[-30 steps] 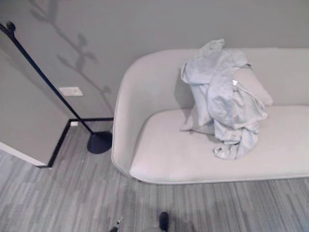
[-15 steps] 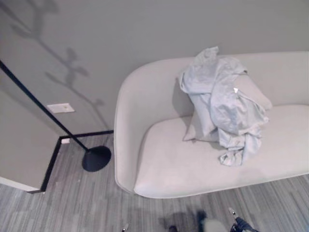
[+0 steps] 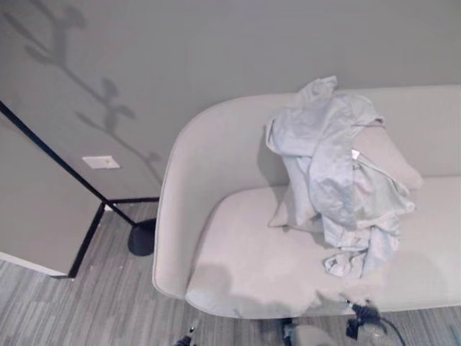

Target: Hang the clothes on the sofa on the clothes rack.

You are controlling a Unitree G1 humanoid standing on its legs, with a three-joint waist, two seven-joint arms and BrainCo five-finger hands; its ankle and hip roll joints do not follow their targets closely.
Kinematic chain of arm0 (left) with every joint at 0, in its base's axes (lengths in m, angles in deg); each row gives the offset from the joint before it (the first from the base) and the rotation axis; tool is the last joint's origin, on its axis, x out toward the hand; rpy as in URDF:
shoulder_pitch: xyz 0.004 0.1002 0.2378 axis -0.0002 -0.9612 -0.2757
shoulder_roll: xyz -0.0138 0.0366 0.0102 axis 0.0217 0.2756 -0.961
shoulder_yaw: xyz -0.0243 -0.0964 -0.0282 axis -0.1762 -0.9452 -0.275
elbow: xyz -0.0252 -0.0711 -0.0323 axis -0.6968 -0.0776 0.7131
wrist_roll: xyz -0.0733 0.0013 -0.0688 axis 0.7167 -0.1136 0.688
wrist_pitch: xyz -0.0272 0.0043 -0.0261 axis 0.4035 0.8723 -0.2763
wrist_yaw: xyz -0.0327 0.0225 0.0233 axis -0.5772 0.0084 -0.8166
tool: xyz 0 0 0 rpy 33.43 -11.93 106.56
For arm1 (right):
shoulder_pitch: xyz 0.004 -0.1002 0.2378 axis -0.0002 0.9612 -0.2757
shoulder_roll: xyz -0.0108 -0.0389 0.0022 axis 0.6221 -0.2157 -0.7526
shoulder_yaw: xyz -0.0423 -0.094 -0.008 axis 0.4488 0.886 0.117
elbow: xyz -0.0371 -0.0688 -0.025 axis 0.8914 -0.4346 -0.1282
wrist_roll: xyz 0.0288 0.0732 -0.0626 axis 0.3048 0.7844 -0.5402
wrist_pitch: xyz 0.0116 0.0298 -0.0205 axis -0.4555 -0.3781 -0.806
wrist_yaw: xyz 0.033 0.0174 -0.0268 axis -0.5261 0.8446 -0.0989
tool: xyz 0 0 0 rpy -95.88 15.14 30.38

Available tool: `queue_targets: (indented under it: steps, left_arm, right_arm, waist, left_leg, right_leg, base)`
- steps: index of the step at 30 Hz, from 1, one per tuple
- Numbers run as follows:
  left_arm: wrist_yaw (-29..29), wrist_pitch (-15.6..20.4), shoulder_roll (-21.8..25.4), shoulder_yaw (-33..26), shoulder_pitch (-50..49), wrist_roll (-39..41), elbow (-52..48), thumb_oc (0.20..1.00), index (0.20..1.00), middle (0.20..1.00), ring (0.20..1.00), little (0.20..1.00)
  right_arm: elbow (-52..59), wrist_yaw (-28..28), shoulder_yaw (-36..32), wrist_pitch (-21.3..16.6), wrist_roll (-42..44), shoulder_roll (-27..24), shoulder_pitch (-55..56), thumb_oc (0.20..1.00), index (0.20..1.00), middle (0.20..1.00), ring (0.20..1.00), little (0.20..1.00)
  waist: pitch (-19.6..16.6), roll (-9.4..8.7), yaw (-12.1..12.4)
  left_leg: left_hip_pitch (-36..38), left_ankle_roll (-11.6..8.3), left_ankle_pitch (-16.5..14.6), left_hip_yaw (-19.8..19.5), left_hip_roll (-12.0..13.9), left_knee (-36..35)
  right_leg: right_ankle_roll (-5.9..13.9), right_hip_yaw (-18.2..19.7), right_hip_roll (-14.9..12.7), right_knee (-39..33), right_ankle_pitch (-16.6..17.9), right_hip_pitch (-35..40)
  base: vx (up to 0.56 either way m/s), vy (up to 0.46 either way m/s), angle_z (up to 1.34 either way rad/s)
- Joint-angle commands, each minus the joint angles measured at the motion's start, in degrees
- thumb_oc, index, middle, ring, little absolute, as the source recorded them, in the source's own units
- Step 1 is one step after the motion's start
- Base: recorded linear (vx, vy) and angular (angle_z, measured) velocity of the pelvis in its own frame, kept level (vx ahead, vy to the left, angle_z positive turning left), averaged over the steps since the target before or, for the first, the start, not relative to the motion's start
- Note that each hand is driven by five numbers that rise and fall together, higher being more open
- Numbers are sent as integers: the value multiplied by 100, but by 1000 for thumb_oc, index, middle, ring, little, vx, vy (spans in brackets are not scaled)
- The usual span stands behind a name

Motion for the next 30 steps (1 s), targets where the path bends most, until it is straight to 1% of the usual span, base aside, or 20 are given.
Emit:
queue_targets:
  steps: [1,4,6,10,11,12,13,14,17,19,23,30]
  left_arm:
    - [40,112,111,-131,-192,1,212,1000,1000,1000,1000,1000]
    - [23,68,95,-154,-187,-6,210,1000,1000,1000,1000,1000]
    - [-8,76,101,-146,-233,-49,180,1000,1000,1000,1000,1000]
    - [-96,156,138,-96,-217,-144,28,1000,1000,1000,1000,1000]
    - [-120,184,141,-72,-202,-161,-33,1000,1000,1000,1000,1000]
    - [-185,245,134,41,-182,-230,-118,1000,1000,1000,1000,1000]
    - [-227,274,120,95,-166,-266,-138,1000,1000,1000,1000,1000]
    - [-229,274,119,95,-164,-267,-139,1000,1000,1000,1000,1000]
    - [-307,342,60,289,-137,-349,-180,1000,1000,1000,1000,1000]
    - [-316,363,33,366,-115,-407,-166,1000,1000,1000,1000,1000]
    - [-310,381,72,365,-33,-528,-109,1000,1000,1000,1000,1000]
    - [-239,431,210,283,22,-636,-56,1000,1000,1000,1000,1000]
  right_arm:
    - [378,-334,74,-117,-750,-46,137,1000,1000,1000,1000,1000]
    - [451,-508,81,-12,-946,-91,51,1000,1000,1000,1000,1000]
    - [854,-605,104,-9,-1189,-156,88,1000,1000,1000,1000,1000]
    - [1259,-1176,124,38,-1829,-293,85,1000,1000,1000,1000,1000]
    - [1304,-1352,142,69,-2011,-322,70,1000,1000,1000,1000,1000]
    - [1296,-1874,192,173,-2400,-369,-65,1000,1000,1000,1000,1000]
    - [1273,-2107,206,216,-2544,-365,-145,1000,1000,1000,1000,1000]
    - [1269,-2112,206,215,-2546,-363,-149,1000,1000,1000,1000,1000]
    - [1175,-2823,315,305,-3024,-434,-455,1000,1000,1000,1000,1000]
    - [1116,-3098,465,429,-3378,-523,-696,1000,1000,1000,1000,1000]
    - [783,-3252,760,536,-3694,-568,-1138,1000,1000,1000,1000,1000]
    - [-46,-3178,1197,654,-3874,-564,-1748,1000,1000,1000,1000,1000]
  waist:
    - [-151,-139,-76]
    - [-180,-126,-53]
    - [-212,-120,-49]
    - [-239,-100,-43]
    - [-237,-98,-35]
    - [-239,-80,-4]
    - [-234,-66,11]
    - [-232,-65,9]
    - [-219,-30,55]
    - [-207,-7,83]
    - [-180,22,154]
    - [-222,27,371]
  left_leg:
    - [-255,-4,248,-230,-48,-339]
    - [-225,-40,234,-256,0,-339]
    - [-182,-74,218,-260,43,-339]
    - [-154,-126,203,-286,104,-339]
    - [-155,-133,201,-296,108,-339]
    - [-164,-148,192,-318,118,-339]
    - [-163,-156,189,-337,122,-339]
    - [-164,-156,188,-340,122,-339]
    - [-171,-176,184,-386,140,-339]
    - [-180,-185,182,-426,144,-339]
    - [-222,-193,195,-546,153,-339]
    - [-323,-232,251,-736,166,-339]
  right_leg:
    - [606,279,-434,-48,-439,531]
    - [596,221,-432,-72,-481,600]
    - [588,181,-426,-64,-528,653]
    - [575,91,-437,-80,-586,727]
    - [573,74,-439,-75,-601,739]
    - [572,20,-460,-50,-632,749]
    - [576,-8,-472,-21,-645,745]
    - [576,-10,-472,-18,-647,744]
    - [581,-77,-512,121,-704,709]
    - [584,-123,-540,234,-742,663]
    - [586,-212,-585,451,-827,559]
    - [604,-361,-648,452,-853,561]
  base:
    - [133,-61,19]
    - [74,-27,9]
    - [103,-21,-5]
    - [71,-5,20]
    - [62,0,22]
    - [57,2,14]
    - [39,2,14]
    - [26,4,4]
    - [34,4,12]
    - [25,9,20]
    - [5,3,6]
    - [40,-17,18]
